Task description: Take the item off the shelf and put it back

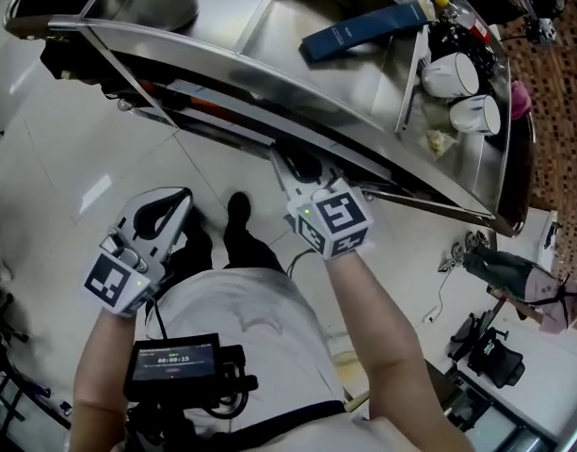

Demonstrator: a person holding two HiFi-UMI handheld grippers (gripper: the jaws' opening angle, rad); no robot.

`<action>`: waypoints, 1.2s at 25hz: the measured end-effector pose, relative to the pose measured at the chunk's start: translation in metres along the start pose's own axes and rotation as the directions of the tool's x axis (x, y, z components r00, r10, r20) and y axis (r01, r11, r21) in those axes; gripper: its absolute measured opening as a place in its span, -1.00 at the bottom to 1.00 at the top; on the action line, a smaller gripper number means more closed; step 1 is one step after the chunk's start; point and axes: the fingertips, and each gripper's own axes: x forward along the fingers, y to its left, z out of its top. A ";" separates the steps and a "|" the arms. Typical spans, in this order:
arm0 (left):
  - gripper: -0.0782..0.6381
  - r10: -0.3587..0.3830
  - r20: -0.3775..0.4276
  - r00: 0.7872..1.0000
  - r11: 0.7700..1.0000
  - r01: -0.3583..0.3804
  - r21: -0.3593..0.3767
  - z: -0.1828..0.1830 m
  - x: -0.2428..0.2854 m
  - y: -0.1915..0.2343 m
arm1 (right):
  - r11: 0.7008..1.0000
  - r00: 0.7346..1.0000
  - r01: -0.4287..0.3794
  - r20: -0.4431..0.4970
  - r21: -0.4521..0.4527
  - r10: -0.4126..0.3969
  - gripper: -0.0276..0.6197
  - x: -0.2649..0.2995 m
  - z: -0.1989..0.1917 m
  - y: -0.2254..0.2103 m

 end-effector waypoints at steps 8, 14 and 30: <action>-0.76 0.043 0.020 0.999 0.999 -0.044 0.031 0.020 -0.019 0.012 | 0.988 0.983 -0.149 0.104 -0.040 0.152 -0.82 -0.003 0.066 0.064; -0.76 0.051 0.022 0.998 0.998 -0.052 0.045 0.041 -0.028 0.012 | 0.959 0.948 -0.277 0.144 -0.066 0.284 -0.82 -0.014 0.103 0.120; -0.76 0.057 0.038 0.998 0.995 -0.060 0.084 0.066 -0.036 0.003 | 0.913 0.900 -0.402 0.156 -0.064 0.407 -0.88 -0.038 0.123 0.171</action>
